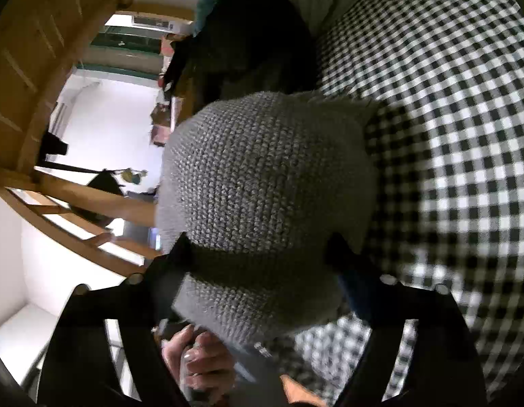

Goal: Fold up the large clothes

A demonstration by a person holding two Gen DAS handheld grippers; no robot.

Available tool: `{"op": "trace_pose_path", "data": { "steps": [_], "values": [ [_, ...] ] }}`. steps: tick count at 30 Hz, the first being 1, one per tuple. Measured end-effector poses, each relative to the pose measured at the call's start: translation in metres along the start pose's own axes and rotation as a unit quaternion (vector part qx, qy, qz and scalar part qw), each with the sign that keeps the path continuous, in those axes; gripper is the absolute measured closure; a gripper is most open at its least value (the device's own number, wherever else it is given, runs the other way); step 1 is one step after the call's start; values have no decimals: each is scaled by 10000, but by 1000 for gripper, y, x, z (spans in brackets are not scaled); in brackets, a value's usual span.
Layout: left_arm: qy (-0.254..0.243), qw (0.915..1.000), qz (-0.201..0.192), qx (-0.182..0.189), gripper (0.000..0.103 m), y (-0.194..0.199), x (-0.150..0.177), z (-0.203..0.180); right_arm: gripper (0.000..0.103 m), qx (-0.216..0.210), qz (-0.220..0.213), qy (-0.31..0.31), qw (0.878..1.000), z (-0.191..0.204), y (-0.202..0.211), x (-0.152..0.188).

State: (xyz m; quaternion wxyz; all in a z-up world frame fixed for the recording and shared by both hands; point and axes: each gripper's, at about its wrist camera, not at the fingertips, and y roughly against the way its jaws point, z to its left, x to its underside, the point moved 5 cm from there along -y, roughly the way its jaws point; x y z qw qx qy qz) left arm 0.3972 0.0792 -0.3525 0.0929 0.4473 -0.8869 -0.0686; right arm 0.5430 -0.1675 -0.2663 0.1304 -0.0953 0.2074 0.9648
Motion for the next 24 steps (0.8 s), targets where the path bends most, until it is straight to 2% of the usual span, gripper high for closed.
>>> {"op": "trace_pose_path", "data": {
  "steps": [1, 2, 4, 5, 6, 9, 12, 17, 21, 24],
  "values": [
    [-117, 9999, 14, -43, 45, -2, 0, -3, 2, 28, 4, -72, 10000, -4, -6, -1],
    [-194, 9998, -6, -96, 45, -2, -2, -4, 2, -156, -67, -171, 9997, -9, -13, -5],
    [-306, 9994, 63, -143, 45, -3, -5, -9, 2, -235, -300, -127, 9992, -7, -15, -13],
    [-394, 9990, 78, -171, 45, -3, -6, -15, 8, -256, -326, -102, 9991, -3, -14, -13],
    [-533, 9983, 65, -208, 46, -1, -6, -20, 18, -238, -368, 40, 9990, 3, -12, -13],
    [-761, 9970, 38, -107, 46, 6, -2, -34, 32, -257, -431, 310, 9983, 18, 4, -9],
    [-885, 9960, 93, -42, 46, 8, 7, -41, 33, -299, -498, 323, 9978, 21, 15, -6],
    [-1097, 9937, 121, -166, 46, 4, 15, -45, 34, -429, -550, 191, 9974, 3, 24, -2],
    [-1497, 9886, 108, -112, 46, -8, 25, -70, 34, -575, -644, 341, 9957, 19, 40, -4],
    [-1628, 9862, 304, 81, 46, -15, 32, -94, 35, -629, -830, 561, 9930, 41, 63, -13]
  ]
}}
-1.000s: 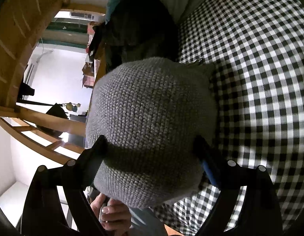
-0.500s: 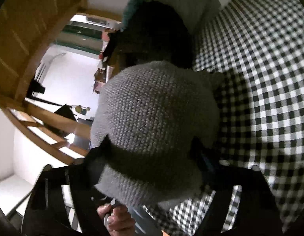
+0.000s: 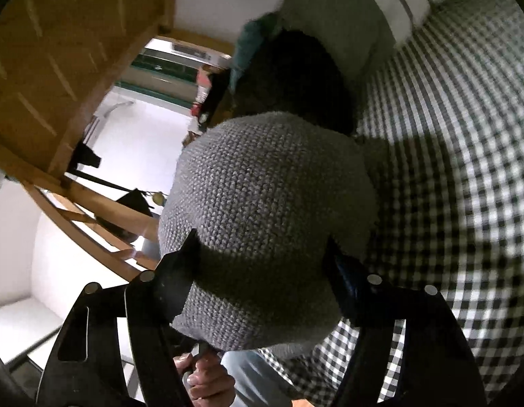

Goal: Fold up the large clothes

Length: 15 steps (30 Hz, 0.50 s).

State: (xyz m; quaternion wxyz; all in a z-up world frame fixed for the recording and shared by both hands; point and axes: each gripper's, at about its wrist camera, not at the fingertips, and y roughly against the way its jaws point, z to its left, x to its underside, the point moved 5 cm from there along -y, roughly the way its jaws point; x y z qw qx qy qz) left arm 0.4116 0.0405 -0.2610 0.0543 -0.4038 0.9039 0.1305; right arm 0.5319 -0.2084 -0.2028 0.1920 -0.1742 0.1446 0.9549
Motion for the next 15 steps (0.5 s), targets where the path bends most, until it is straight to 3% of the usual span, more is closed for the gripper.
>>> {"op": "trace_pose_path", "data": {
  "steps": [7, 11, 15],
  "values": [
    [-518, 9960, 578, 454, 46, -48, 12, -89, 35, 87, -439, 508, 9977, 55, 78, -45],
    [-907, 9874, 990, 839, 46, -103, 31, -156, 35, 205, -1013, 713, 9921, 82, 168, -76],
    [-1042, 9692, 1735, 1405, 46, -190, 90, -235, 35, 609, -1684, 877, 9799, 101, 284, -104]
  ]
}}
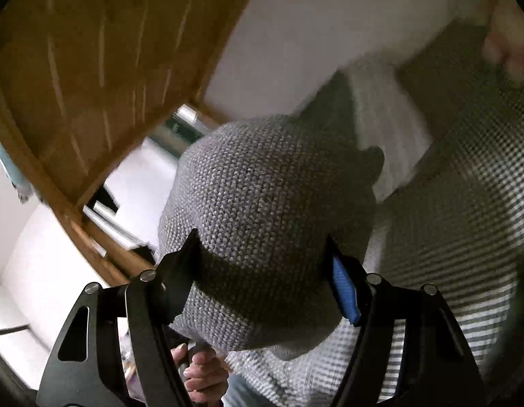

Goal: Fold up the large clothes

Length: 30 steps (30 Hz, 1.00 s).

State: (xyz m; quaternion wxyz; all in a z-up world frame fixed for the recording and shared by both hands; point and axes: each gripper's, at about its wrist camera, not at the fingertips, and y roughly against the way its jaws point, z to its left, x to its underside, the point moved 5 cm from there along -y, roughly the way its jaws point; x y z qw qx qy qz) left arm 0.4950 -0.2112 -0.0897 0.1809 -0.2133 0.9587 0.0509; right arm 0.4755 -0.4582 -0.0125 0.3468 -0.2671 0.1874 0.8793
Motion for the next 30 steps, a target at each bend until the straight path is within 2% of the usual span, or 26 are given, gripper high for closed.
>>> {"op": "trace_pose_path", "data": {
  "steps": [2, 3, 5, 7, 10, 12, 13, 14, 15, 16, 17, 19, 21, 23, 25, 26, 27, 28, 29, 30],
  "values": [
    [90, 9993, 283, 229, 46, -51, 13, -15, 35, 310, -295, -2, 9991, -10, 62, -33],
    [260, 9979, 460, 368, 46, -88, 26, -20, 35, 453, -367, -36, 9983, -18, 88, -44],
    [391, 9959, 701, 411, 46, -141, 50, -23, 35, 838, -537, -228, 9948, -49, 143, -66],
    [771, 9914, 994, 349, 46, -197, 82, -9, 35, 1250, -593, -568, 9888, -92, 188, -76],
    [1231, 9831, 1345, -133, 46, -262, 137, 44, 35, 1746, -508, -1147, 9766, -163, 225, -69],
    [1534, 9738, 1567, -609, 47, -290, 168, 94, 35, 2159, -346, -1630, 9621, -234, 239, -50],
    [1562, 9747, 1521, -488, 46, -297, 176, 109, 30, 2051, -442, -1914, 9588, -261, 244, -40],
    [1378, 9797, 1437, -216, 43, -299, 177, 109, 27, 1609, -708, -2053, 9628, -273, 253, -36],
    [1227, 9819, 1419, -260, 39, -298, 173, 106, 24, 1535, -779, -1941, 9658, -272, 255, -36],
    [1157, 9820, 1444, -369, 35, -297, 175, 102, 22, 1566, -753, -1832, 9676, -268, 253, -35],
    [1170, 9804, 1524, -440, 33, -297, 175, 99, 14, 1608, -706, -1729, 9691, -263, 250, -35],
    [1335, 9733, 1810, -461, 28, -294, 174, 97, 10, 1719, -655, -1662, 9688, -257, 249, -37],
    [1359, 9693, 1958, -608, 23, -291, 142, 86, 8, 2015, -669, -1328, 9681, -240, 250, -38],
    [905, 9725, 1943, -909, 18, -256, 135, 66, 6, 2809, -733, -633, 9548, -215, 259, -41],
    [251, 9781, 1656, -1233, 15, -222, 118, 47, 5, 3586, -852, 306, 9291, -182, 264, -52],
    [-148, 9813, 1371, -1343, 15, -207, 105, 29, 4, 3681, -913, 562, 9236, -171, 262, -51],
    [-452, 9822, 1131, -1430, 13, -195, 100, 14, 4, 3636, -986, 828, 9226, -156, 259, -56],
    [-808, 9815, 808, -1533, 8, -184, 89, -5, 4, 3460, -997, 983, 9277, -145, 252, -58],
    [-1180, 9791, 489, -1585, 6, -184, 73, -27, 4, 3366, -856, 1120, 9310, -137, 241, -60],
    [-1735, 9711, 240, -1623, 6, -186, 61, -58, 4, 3464, -574, 1322, 9269, -132, 224, -60]
  ]
}}
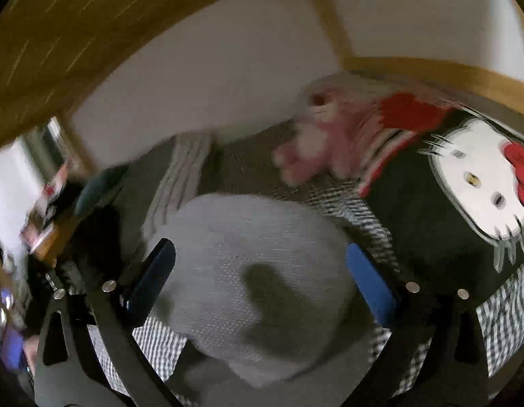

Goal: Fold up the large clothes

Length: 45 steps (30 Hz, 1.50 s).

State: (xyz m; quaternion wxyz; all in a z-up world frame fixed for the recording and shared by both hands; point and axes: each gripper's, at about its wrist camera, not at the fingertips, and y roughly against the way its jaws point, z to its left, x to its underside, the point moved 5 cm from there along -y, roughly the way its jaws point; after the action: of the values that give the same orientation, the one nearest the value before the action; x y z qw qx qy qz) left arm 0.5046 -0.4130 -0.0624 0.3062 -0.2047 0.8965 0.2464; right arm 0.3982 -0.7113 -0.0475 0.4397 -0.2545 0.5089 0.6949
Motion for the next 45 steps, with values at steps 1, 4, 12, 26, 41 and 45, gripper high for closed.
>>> {"op": "trace_pose_path", "data": {
  "steps": [1, 4, 12, 26, 41, 45],
  "values": [
    [-472, 9987, -117, -149, 6, -4, -15, -19, 4, 177, 177, 251, 9994, 9, -9, 0],
    [-1733, 9816, 61, -796, 6, -56, -48, -62, 3, 810, 998, 1267, 9836, 33, -54, 25],
    [-1830, 9467, 2031, -1705, 4, -202, 7, 14, 3, 1525, 1134, 1801, 9651, 18, -73, 53],
    [-1486, 9706, 592, -1799, 4, -77, 4, -3, 3, 2251, 164, 1075, 9682, 49, -33, 54],
    [-2978, 9073, 665, -2893, 4, 129, 107, -62, 3, 2580, -466, -49, 9650, 144, 123, 141],
    [-2871, 9160, 605, -2737, 4, 168, 131, -73, 3, 2386, -272, -5, 9707, 165, 152, 170]
  ]
}}
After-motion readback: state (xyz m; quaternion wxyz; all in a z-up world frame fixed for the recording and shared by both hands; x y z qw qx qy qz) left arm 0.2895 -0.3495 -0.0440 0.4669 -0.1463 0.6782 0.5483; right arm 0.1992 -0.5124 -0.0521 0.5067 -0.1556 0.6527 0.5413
